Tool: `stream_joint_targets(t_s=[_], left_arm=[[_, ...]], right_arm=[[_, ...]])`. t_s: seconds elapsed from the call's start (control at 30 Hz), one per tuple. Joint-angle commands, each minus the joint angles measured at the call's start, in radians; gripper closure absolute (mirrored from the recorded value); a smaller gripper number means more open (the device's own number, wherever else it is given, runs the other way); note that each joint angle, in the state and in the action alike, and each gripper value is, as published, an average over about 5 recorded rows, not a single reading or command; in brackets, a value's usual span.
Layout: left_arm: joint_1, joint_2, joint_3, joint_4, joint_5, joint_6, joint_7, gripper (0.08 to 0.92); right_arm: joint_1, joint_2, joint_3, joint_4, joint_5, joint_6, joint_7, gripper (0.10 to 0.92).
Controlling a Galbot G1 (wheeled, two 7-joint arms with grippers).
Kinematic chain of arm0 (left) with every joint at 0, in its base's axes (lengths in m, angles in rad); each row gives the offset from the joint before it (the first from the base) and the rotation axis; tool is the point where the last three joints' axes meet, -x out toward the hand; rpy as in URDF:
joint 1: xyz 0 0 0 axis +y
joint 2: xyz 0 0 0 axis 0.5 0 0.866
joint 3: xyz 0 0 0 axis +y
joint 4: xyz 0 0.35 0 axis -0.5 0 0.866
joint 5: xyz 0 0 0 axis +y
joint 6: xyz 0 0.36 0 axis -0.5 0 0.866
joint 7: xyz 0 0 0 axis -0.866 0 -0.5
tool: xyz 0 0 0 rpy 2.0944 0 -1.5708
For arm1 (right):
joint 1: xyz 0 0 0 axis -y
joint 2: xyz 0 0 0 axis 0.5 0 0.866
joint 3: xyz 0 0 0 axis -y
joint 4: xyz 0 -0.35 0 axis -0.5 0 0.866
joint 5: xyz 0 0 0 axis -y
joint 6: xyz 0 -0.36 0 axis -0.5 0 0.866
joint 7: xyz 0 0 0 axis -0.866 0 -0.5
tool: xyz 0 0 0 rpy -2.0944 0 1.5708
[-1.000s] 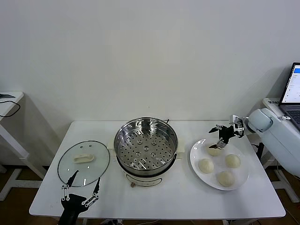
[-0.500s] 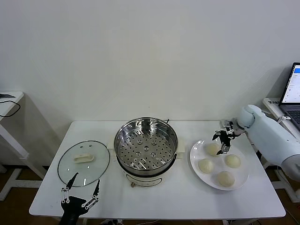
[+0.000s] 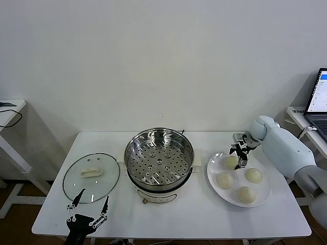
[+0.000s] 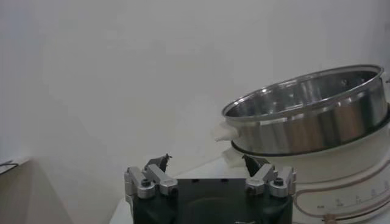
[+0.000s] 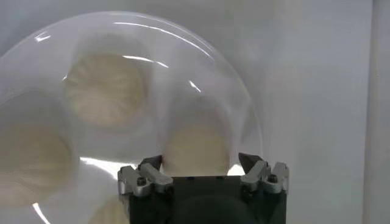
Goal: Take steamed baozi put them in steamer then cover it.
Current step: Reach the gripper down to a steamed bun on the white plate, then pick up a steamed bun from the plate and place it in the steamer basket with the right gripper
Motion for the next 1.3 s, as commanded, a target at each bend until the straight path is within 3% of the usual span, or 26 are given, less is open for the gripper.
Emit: stream_joint_targets(t_s=[0.03,0.23,0.5,0.63,1.0,1.3], left_arm=[[0.002,-0.003,0.000,-0.001,0.000,-0.001,0.000,0.177],[0.001,-0.003,0.000,-0.003,0.000,-0.001,0.000,0.177],[-0.003,0.002,0.002,-0.008,-0.002,-0.001,0.000,0.177],[-0.005,0.004,0.009,-0.018,-0.001,0.002,0.000,0.177],[0.000,0.008,0.014,-0.031,-0.002,0.003,-0.004,0.177],[-0.009,0.012,0.013,-0.010,-0.003,0.000,-0.004,0.177]], right_arm=[[0.003,0.008,-0.011,0.002,-0.016,0.005,0.014,0.317],[0.004,-0.040,-0.036,0.096,0.018,0.007,0.011,0.368],[0.141,-0.193,-0.141,0.400,0.142,0.034,-0.004,0.372],[0.296,-0.211,-0.243,0.484,0.215,0.123,-0.019,0.372],[0.581,0.008,-0.448,0.570,0.253,0.416,-0.011,0.367],[0.577,0.192,-0.488,0.557,0.152,0.579,-0.005,0.358]])
